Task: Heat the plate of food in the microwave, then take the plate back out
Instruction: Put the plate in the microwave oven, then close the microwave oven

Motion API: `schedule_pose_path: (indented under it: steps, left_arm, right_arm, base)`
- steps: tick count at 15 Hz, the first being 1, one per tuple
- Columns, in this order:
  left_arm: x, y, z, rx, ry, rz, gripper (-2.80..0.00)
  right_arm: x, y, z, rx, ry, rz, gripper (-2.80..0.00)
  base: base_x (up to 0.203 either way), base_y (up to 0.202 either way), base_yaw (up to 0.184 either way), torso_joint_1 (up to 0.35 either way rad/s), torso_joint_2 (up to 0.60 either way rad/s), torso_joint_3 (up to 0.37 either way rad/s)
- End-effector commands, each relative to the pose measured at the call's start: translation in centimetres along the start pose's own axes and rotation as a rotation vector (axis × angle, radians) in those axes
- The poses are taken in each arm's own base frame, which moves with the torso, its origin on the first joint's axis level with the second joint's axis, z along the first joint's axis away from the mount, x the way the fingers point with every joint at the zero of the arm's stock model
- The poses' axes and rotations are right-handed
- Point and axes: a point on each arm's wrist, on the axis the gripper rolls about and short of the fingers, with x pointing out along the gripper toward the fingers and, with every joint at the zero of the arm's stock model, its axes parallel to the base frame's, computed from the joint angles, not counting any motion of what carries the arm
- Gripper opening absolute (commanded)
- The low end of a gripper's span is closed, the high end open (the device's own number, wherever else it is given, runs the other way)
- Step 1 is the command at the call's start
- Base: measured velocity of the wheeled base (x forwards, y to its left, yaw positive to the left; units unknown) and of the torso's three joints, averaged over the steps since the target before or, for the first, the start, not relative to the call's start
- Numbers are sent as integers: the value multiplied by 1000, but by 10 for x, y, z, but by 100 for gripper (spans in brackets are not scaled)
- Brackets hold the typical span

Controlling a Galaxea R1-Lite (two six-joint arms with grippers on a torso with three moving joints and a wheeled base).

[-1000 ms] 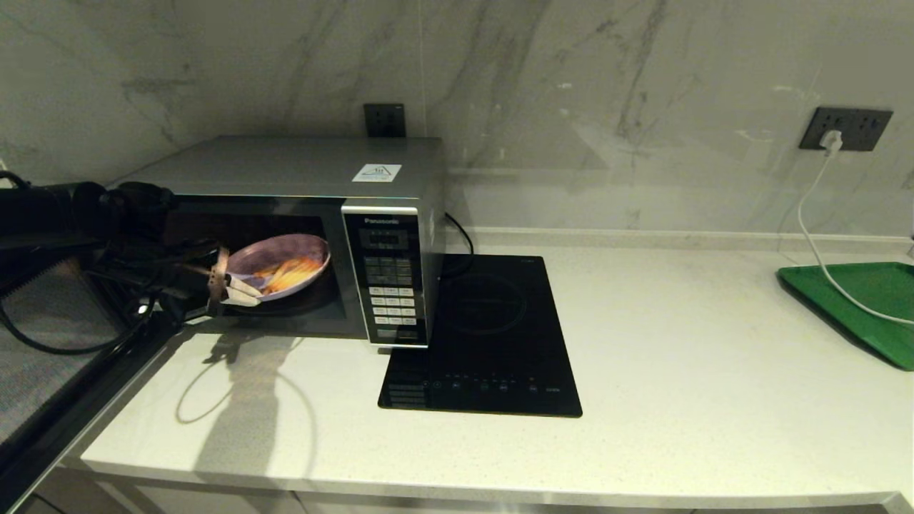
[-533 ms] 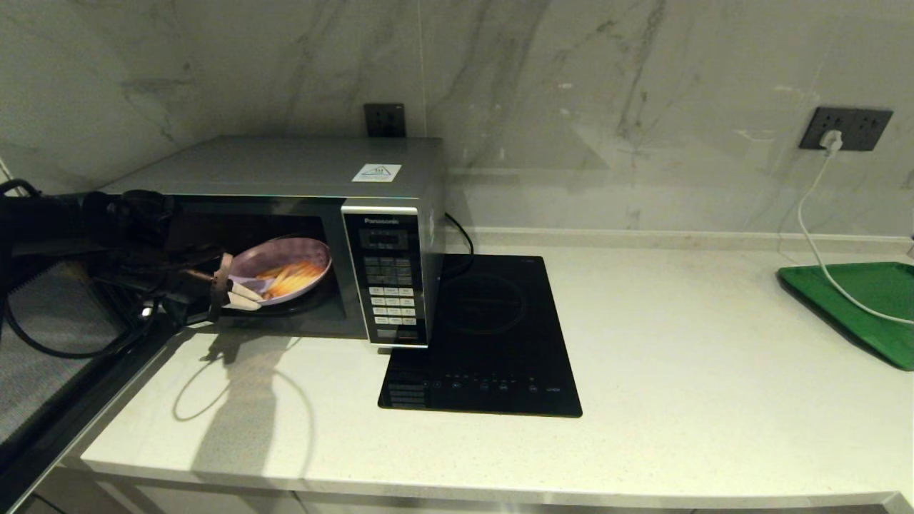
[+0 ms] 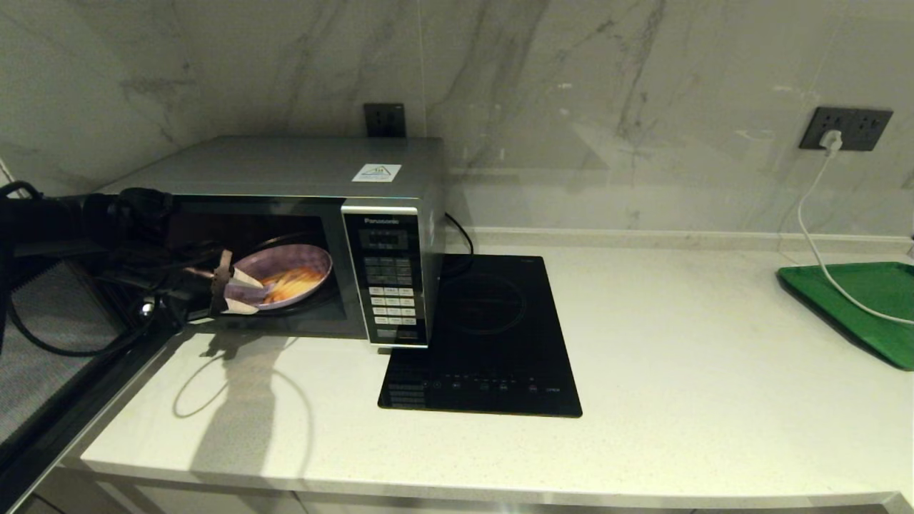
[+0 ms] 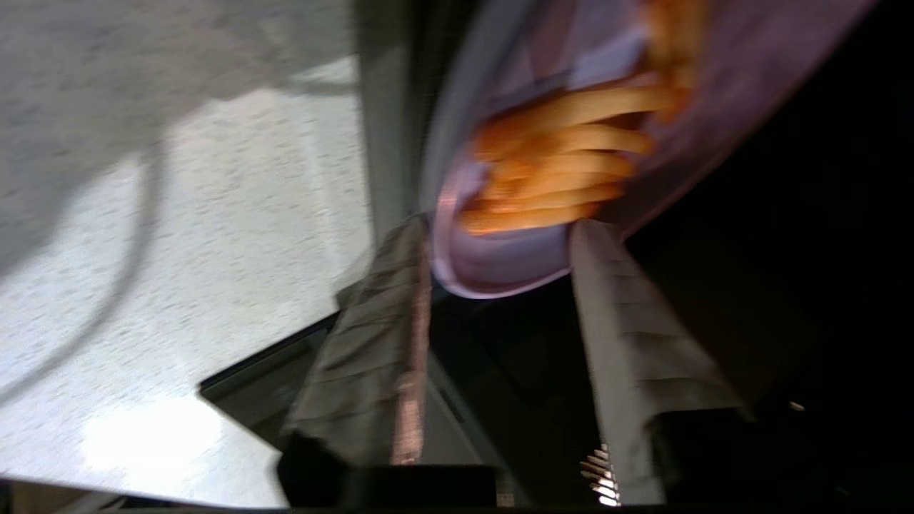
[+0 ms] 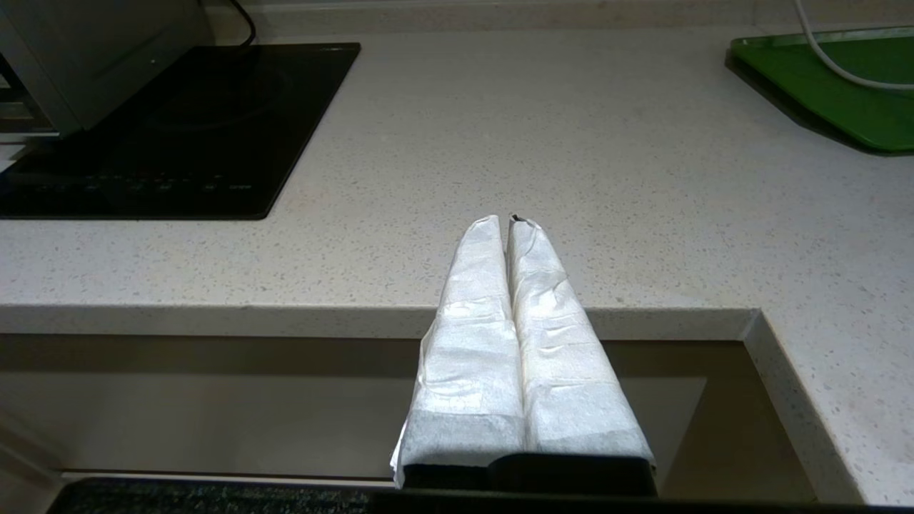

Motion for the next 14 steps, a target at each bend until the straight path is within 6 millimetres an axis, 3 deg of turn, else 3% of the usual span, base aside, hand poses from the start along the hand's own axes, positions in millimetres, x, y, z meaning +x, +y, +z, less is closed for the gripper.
schedule_pose_path:
  steps: [1, 7, 12, 13, 14]
  left_arm:
    - [-12, -8, -5, 12, -5, -55, 0]
    - [-74, -15, -48, 71, 42, -115, 0]
    - [-82, 38, -58, 62, 87, 83, 0]
    - [-91, 53, -65, 98, 93, 106, -280]
    - [-105, 68, -72, 160, 95, 113, -280]
  right_arm:
    - [0, 0, 0, 1, -1, 0, -280]
    - [0, 0, 0, 1, 0, 0, -280]
    - [0, 0, 0, 0, 0, 0, -280]
    - [0, 0, 0, -1, 0, -1, -280]
    - [0, 0, 0, 0, 0, 0, -280]
  base:
    - [0, 0, 0, 0, 0, 0]
    - [0, 0, 0, 0, 0, 0]
    - [0, 0, 0, 0, 0, 0]
    - [0, 0, 0, 0, 0, 0]
    - [0, 0, 0, 0, 0, 0]
